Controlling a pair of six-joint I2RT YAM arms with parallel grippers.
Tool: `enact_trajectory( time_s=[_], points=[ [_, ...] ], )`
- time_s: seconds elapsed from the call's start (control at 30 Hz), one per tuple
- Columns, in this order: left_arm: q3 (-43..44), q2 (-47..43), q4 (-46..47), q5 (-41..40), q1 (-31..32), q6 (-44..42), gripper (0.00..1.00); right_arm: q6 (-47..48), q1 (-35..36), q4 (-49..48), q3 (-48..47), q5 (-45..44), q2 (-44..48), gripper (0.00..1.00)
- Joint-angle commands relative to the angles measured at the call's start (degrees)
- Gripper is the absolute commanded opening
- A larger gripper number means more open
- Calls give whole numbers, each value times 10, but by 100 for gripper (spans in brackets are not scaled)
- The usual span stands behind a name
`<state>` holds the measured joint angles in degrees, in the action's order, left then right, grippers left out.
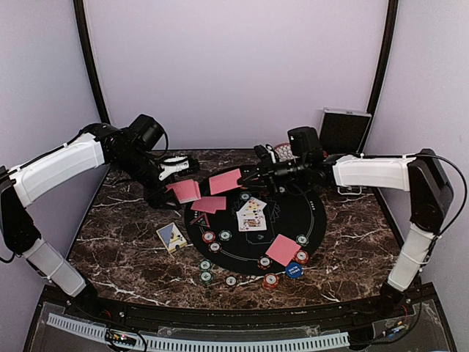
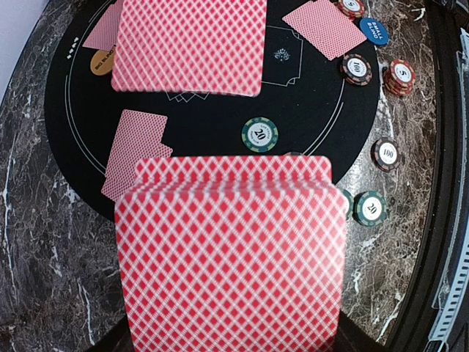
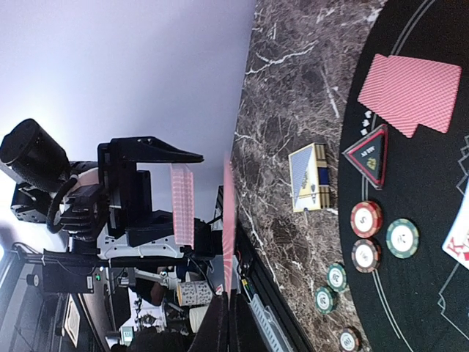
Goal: Distribute texas hold em gaming equipment
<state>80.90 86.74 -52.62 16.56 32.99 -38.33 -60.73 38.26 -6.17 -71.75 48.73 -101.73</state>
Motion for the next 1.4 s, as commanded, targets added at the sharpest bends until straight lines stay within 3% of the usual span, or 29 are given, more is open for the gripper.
enact_trajectory(
  time_s=[0.0, 0.37, 0.7, 1.13, 1.23, 1.37],
  points=[
    [0, -21, -9, 4, -2, -3, 0, 37, -32, 15, 51, 2, 46, 0],
    [2, -21, -13, 2, -1, -2, 0, 115, -115, 59, 148, -7, 53, 0],
    [5, -20, -15, 1, -1, 0, 0, 214, -157, 154, 119, -70, -3, 0],
    [2, -19, -14, 1, -1, -1, 0, 268, -182, 195, 94, -140, -56, 0],
    [2, -18, -14, 0, -2, -1, 0, 279, -182, 211, 89, -154, -62, 7],
    [3, -17, -16, 1, -2, -1, 0, 286, -181, 231, 84, -174, -60, 23]
  ],
)
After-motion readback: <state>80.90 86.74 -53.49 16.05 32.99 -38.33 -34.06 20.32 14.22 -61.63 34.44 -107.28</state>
